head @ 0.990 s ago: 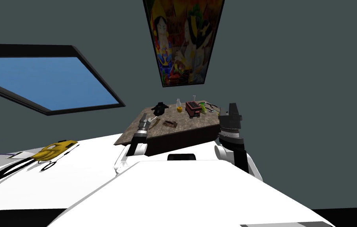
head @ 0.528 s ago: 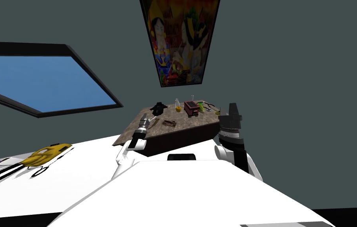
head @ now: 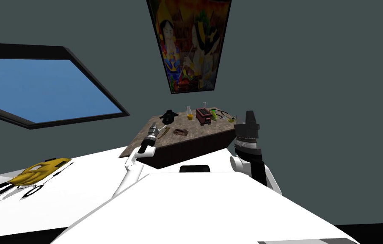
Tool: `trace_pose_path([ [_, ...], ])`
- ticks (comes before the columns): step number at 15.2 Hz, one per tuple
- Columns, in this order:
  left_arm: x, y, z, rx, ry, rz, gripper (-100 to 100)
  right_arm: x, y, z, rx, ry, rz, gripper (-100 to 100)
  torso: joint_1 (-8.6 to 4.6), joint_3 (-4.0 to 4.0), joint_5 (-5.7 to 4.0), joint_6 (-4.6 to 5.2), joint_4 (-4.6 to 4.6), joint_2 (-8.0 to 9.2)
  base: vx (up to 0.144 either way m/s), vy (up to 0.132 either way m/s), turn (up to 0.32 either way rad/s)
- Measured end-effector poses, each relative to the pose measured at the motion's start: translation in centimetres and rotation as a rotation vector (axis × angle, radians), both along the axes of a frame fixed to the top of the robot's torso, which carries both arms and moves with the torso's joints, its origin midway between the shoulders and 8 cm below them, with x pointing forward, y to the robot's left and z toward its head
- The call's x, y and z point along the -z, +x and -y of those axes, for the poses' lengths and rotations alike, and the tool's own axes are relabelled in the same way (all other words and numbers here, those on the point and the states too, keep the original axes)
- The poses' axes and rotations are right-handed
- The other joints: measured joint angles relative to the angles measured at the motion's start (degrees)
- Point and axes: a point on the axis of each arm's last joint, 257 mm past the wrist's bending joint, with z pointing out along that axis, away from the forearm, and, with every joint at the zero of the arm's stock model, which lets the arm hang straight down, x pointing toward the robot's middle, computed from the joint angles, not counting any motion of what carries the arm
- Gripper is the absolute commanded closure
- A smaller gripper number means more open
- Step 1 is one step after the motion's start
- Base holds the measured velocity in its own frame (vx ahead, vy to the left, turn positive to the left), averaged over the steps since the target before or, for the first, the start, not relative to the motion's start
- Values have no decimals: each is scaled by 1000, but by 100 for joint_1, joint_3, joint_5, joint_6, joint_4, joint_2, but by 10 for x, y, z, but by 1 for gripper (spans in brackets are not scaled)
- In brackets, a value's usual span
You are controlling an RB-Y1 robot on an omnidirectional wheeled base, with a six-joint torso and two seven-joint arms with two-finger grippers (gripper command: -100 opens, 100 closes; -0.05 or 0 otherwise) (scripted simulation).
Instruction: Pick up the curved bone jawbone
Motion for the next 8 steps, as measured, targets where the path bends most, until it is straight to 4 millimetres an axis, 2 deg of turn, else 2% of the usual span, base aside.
trace_pose_path([
  [5,17,19,-37,-69,-56,-75,-100,0,0,0,0,0,0,0,-1,2,0,1,1,3,-35,0,-58],
  [8,29,23,-58,-114,-94,-121,-100,0,0,0,0,0,0,0,-2,2,0,0,1,3,-32,-2,-60],
])
